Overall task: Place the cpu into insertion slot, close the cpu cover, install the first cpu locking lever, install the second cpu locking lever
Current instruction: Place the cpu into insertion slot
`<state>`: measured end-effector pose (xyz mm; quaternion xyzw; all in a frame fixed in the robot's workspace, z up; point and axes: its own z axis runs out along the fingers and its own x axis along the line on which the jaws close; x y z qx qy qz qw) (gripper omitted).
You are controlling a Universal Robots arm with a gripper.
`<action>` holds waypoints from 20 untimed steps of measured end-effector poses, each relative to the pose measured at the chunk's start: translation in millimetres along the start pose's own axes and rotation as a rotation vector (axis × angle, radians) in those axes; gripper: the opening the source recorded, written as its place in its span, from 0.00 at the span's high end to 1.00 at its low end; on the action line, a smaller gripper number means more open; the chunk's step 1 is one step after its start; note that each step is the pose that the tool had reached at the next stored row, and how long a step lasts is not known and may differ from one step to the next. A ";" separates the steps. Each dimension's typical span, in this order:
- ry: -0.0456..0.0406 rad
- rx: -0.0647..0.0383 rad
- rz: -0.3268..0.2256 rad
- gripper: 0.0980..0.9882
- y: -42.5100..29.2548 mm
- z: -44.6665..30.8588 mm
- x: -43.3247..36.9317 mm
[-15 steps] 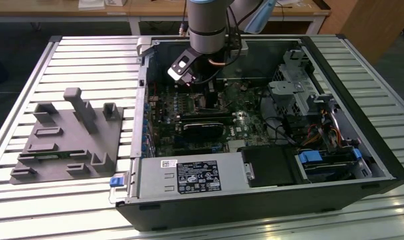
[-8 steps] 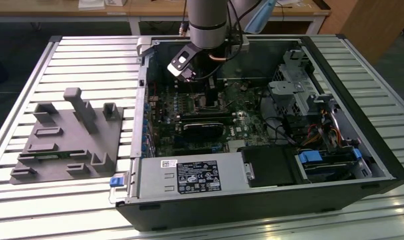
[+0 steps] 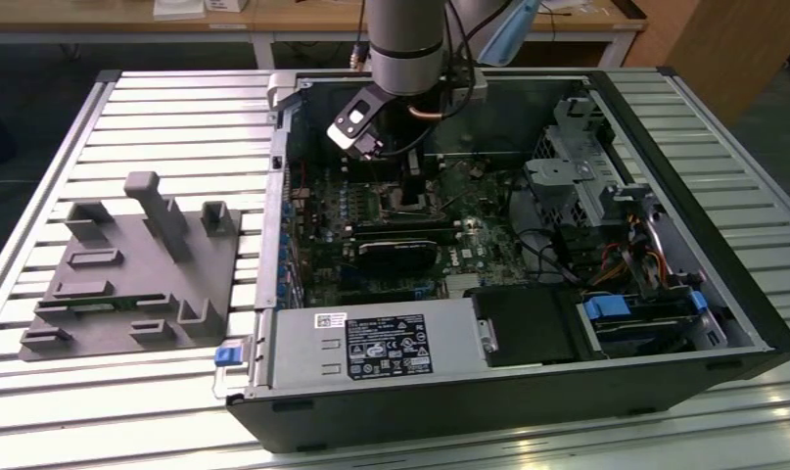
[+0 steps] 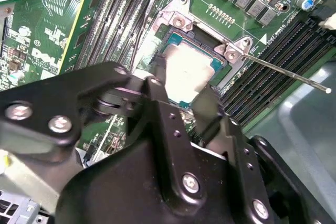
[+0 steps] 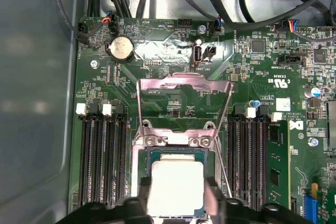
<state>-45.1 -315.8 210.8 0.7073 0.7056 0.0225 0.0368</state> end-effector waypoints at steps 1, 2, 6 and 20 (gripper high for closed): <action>0.0000 0.000 0.000 0.58 0.0 0.0 0.0; 0.0000 0.000 0.000 0.58 0.0 -0.1 0.0; 0.0000 0.000 0.000 0.77 0.0 -0.2 0.0; -0.0001 0.000 0.000 0.99 3.7 -0.3 0.0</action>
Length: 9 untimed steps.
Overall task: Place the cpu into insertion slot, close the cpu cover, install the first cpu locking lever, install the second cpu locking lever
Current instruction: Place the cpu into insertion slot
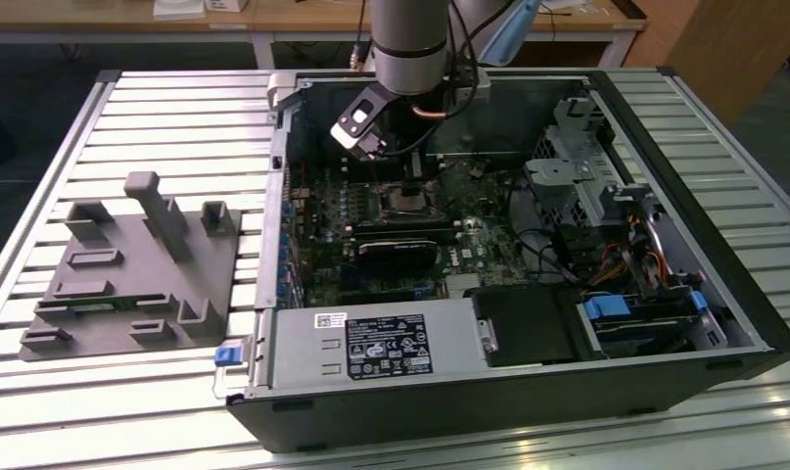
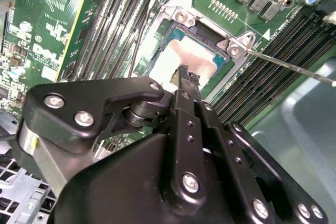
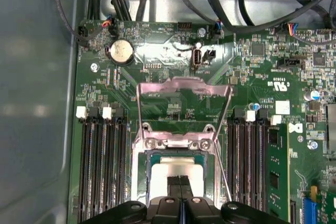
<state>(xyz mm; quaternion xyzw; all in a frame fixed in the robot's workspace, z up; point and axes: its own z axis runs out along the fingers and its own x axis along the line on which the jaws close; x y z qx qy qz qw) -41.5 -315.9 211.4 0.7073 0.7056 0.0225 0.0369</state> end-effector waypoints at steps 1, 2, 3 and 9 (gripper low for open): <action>0.0001 0.000 0.000 0.99 0.1 0.0 0.0; 0.0001 0.000 0.000 0.99 0.1 0.0 0.0; -0.0001 0.000 0.001 0.99 0.1 0.0 0.0; -0.0007 0.000 0.009 0.99 0.9 -9.5 -0.2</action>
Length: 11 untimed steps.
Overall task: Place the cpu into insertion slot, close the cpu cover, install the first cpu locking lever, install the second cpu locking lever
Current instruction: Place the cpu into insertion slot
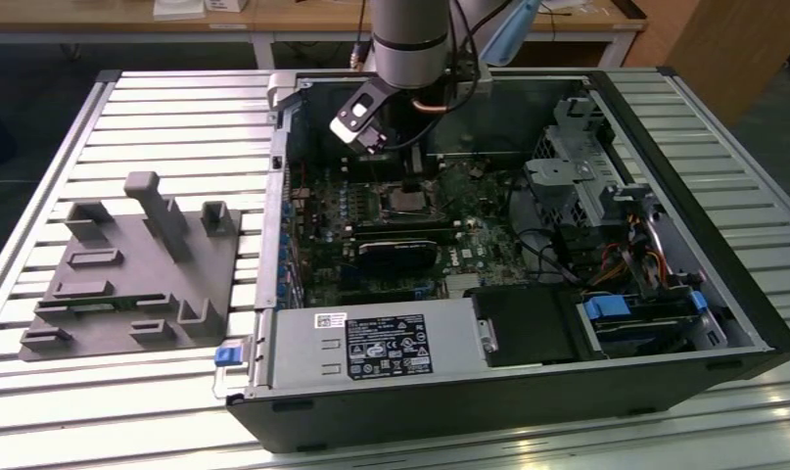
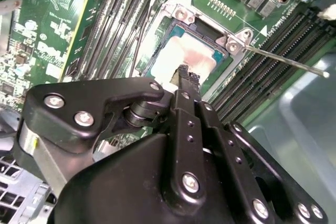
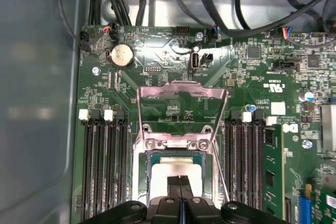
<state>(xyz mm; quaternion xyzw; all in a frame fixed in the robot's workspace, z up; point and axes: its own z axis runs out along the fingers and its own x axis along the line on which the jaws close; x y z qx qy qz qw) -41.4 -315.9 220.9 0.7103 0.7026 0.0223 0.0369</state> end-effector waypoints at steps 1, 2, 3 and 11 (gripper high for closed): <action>-0.0001 0.000 0.001 0.99 0.2 -2.2 0.0; -0.0001 0.000 0.002 0.99 0.3 -4.1 -0.1; -0.0002 0.000 0.003 0.99 0.5 -5.7 -0.1; -0.0003 0.000 0.006 0.99 1.0 -11.1 -0.2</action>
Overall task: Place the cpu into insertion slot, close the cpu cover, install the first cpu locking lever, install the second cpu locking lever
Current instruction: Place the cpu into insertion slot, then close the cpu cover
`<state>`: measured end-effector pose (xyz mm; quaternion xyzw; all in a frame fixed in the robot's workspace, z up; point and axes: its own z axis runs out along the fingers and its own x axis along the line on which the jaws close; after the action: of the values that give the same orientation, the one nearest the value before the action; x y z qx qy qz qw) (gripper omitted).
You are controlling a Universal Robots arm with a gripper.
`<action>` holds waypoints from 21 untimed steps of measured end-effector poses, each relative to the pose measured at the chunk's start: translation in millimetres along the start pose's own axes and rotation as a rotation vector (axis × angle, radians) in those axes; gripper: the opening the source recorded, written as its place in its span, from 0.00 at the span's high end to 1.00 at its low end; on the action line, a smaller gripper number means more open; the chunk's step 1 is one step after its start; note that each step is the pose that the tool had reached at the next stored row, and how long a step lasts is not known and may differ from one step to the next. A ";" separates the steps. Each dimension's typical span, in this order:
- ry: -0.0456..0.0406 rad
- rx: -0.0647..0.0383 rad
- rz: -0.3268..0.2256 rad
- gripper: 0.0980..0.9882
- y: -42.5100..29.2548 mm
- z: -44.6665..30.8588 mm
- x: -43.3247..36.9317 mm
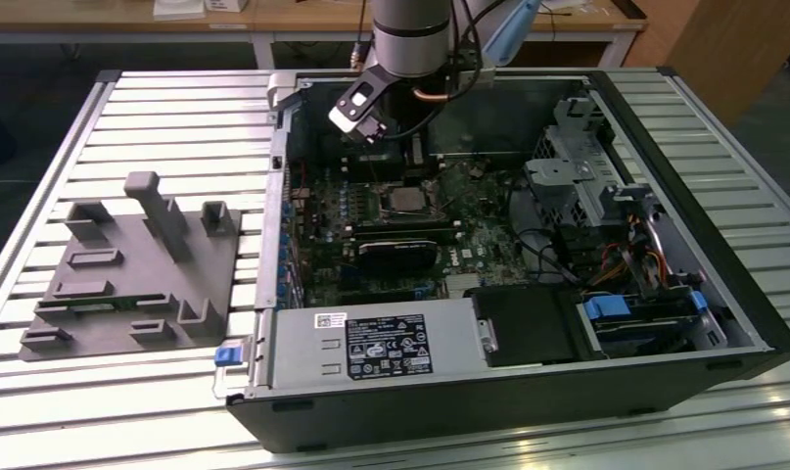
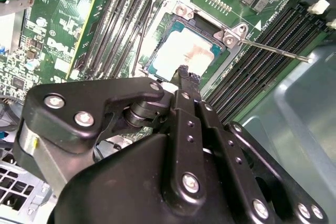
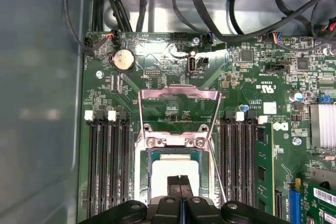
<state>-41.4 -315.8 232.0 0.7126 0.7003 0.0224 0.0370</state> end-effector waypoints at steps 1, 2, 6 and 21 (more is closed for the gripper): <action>0.0000 0.000 0.000 0.99 0.0 0.0 0.0; -0.0002 0.000 0.000 0.99 0.0 -0.1 0.0; -0.0002 0.000 0.000 0.99 0.0 -0.1 0.0; -0.0002 0.000 0.000 0.99 0.8 -9.7 -0.2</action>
<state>-41.4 -315.9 241.7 0.7127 0.7001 0.0222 0.0370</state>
